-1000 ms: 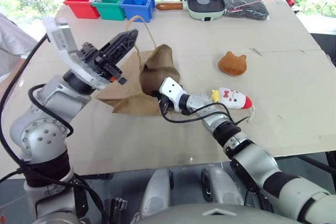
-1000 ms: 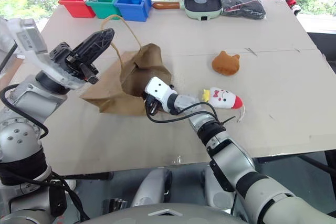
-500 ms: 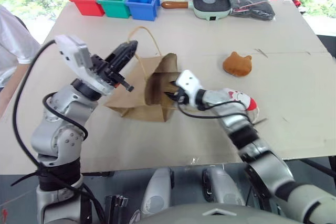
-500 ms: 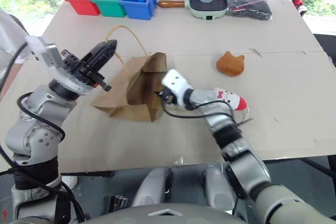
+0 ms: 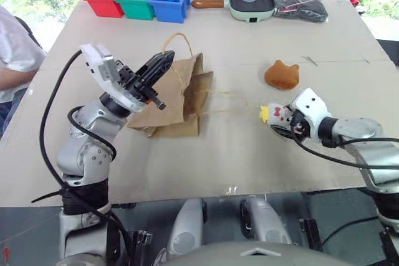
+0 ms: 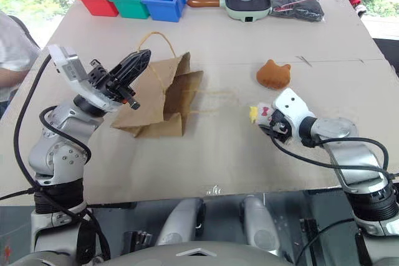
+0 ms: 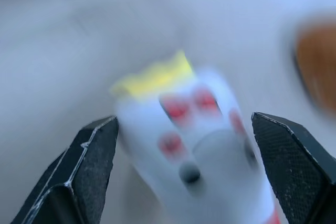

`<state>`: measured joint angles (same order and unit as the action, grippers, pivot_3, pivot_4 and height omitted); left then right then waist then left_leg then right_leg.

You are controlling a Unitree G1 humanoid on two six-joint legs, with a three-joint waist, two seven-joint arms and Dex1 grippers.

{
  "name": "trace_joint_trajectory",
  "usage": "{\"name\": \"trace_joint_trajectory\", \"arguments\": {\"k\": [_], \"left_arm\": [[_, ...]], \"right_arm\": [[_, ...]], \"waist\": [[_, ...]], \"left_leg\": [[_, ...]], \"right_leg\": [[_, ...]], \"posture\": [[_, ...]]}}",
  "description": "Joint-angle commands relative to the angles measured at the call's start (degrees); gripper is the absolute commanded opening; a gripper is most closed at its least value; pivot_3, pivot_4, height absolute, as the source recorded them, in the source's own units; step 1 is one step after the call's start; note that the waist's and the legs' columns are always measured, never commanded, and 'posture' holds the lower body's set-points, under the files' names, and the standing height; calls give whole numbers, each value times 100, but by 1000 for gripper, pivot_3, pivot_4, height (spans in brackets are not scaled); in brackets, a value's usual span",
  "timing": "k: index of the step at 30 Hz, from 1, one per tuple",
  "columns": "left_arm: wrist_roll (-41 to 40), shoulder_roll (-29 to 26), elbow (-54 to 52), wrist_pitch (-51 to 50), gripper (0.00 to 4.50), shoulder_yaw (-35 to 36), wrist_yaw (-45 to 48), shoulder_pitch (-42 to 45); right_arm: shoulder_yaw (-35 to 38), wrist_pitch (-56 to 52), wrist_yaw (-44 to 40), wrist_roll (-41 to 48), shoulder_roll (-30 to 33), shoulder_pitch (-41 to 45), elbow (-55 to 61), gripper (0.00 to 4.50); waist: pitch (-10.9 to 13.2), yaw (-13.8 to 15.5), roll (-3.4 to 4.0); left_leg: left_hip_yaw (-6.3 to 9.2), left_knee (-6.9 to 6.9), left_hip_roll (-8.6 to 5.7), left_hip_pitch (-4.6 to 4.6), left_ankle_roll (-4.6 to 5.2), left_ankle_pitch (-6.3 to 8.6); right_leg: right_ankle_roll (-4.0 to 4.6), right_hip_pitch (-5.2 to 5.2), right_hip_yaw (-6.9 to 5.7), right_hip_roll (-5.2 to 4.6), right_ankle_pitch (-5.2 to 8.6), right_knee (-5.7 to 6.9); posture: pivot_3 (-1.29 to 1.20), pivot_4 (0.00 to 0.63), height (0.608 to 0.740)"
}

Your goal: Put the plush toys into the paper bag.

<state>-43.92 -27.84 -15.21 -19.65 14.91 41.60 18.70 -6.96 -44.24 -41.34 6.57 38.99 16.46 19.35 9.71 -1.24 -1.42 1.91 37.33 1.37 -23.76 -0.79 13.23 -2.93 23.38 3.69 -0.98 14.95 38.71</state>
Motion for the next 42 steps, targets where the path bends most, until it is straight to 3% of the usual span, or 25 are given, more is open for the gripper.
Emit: {"name": "trace_joint_trajectory", "arguments": {"k": [1,4,6,9,12,16,25,29,32,39,42], "left_arm": [[-163,-24,-164,23,0,59,123,97],[-342,-69,-207,-105,0,104,252,70],[-451,-76,-243,-197,0,95,322,47],[-595,-73,-326,-345,0,18,413,22],[-624,-54,-329,-429,0,-58,455,67],[-441,134,-178,-373,0,-352,436,286],[-133,491,9,-159,0,-626,495,539],[-85,426,-115,-145,0,-538,502,340],[-118,280,-177,-101,0,-275,472,114],[-270,164,-446,-46,0,220,302,-307],[-274,158,-593,-17,0,346,185,-465]], "right_arm": [[-113,438,-29,-163,93,123,-305,2035],[151,635,-173,101,84,110,-73,992],[338,746,-359,448,37,149,305,26],[404,745,-501,827,-105,582,665,26],[93,943,-479,665,-202,1183,520,26],[-1301,2615,-706,-574,-556,2327,-1020,26],[-2609,5281,-747,-1685,-2502,4096,-4718,26],[-2219,5958,-926,-1319,-2956,4219,-5640,1669],[-2020,5935,-1110,-1246,-2604,3942,-5227,3180],[-1070,4217,-1439,-403,-1620,2849,-2871,3180],[-435,3043,-983,-360,-1165,2591,-2390,3180]], "waist": [[0,-2,0],[1,9,-2],[3,15,-3],[6,-4,0],[7,-43,-2],[8,-77,-3],[11,-135,-4],[11,-81,-4],[13,-48,-3],[15,-2,0],[16,8,1]], "left_leg": [[2,0,1,0,0,0],[4,0,1,-3,0,0],[4,0,1,-5,0,0],[4,0,2,-4,0,0],[6,1,3,-3,0,0],[7,3,3,-2,0,0],[5,-1,3,-6,-2,-1],[11,-5,5,-7,-3,-1],[11,-3,-2,-11,-2,-1],[12,-1,0,-8,-1,-1],[12,-2,2,-7,-1,0]], "right_leg": [[0,0,0,1,0,1],[-1,0,-2,1,0,0],[-1,0,-2,0,0,-1],[-1,0,-2,1,0,0],[-1,0,-2,2,0,2],[-1,-2,-7,2,0,1],[1,6,-5,-1,-2,-1],[2,8,-15,-3,-2,3],[1,6,-16,-16,-2,-1],[1,6,-16,-14,-2,8],[2,7,-15,-11,-2,10]], "posture": [[0,150,740],[0,150,740],[0,150,740],[0,150,740],[0,150,740],[0,150,740],[0,150,740],[0,150,740],[0,150,740],[0,150,740],[0,150,740]]}}
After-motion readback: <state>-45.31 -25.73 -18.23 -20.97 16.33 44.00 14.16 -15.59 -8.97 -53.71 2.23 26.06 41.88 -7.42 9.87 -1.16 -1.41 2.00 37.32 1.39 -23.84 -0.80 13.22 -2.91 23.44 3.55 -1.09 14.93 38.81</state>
